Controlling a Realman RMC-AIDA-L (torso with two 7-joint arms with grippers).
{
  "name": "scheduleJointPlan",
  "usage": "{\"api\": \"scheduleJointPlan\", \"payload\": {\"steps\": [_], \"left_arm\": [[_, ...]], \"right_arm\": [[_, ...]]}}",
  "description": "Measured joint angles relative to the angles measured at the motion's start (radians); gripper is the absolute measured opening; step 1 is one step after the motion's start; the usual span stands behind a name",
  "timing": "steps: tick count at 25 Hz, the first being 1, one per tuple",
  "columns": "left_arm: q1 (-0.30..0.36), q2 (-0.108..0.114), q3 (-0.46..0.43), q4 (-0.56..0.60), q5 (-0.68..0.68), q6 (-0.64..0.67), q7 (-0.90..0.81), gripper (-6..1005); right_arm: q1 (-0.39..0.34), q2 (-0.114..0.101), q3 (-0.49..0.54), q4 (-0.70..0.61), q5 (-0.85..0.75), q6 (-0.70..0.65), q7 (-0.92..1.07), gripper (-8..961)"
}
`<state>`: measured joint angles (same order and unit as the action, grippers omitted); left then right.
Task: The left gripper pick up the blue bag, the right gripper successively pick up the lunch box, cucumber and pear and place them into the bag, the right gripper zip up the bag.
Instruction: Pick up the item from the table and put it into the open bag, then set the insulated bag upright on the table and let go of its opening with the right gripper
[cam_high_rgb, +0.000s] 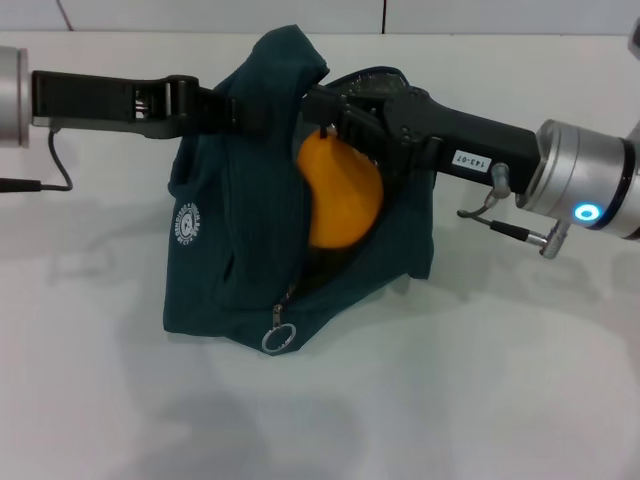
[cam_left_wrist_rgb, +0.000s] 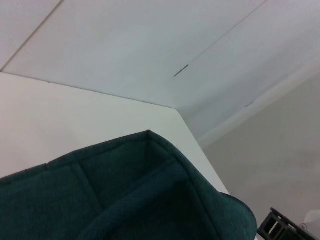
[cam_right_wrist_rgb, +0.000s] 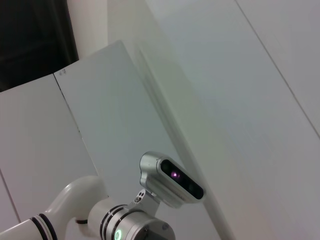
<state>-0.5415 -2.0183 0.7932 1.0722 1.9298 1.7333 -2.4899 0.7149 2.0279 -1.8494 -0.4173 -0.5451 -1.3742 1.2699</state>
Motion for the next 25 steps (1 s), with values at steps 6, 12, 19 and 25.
{"api": "scheduleJointPlan", "payload": {"steps": [6,12,19,25], "left_arm": [[-0.001,0.001,0.0,0.0,0.0,0.0,0.003,42],[-0.003,0.001,0.0,0.0,0.0,0.0,0.005,42],[-0.001,0.001,0.0,0.0,0.0,0.001,0.004,42],[0.007,0.001,-0.002,0.0,0.0,0.006,0.006,42]], "right_arm": [[-0.009,0.0,-0.004,-0.027,0.0,0.001,-0.005,48],[-0.019,0.0,-0.008,-0.033,0.005,0.013,0.0,81],[-0.076,-0.003,0.015,-0.035,0.082,-0.032,0.001,268],[-0.251,-0.016,0.15,0.025,0.164,-0.049,0.188,569]]}}
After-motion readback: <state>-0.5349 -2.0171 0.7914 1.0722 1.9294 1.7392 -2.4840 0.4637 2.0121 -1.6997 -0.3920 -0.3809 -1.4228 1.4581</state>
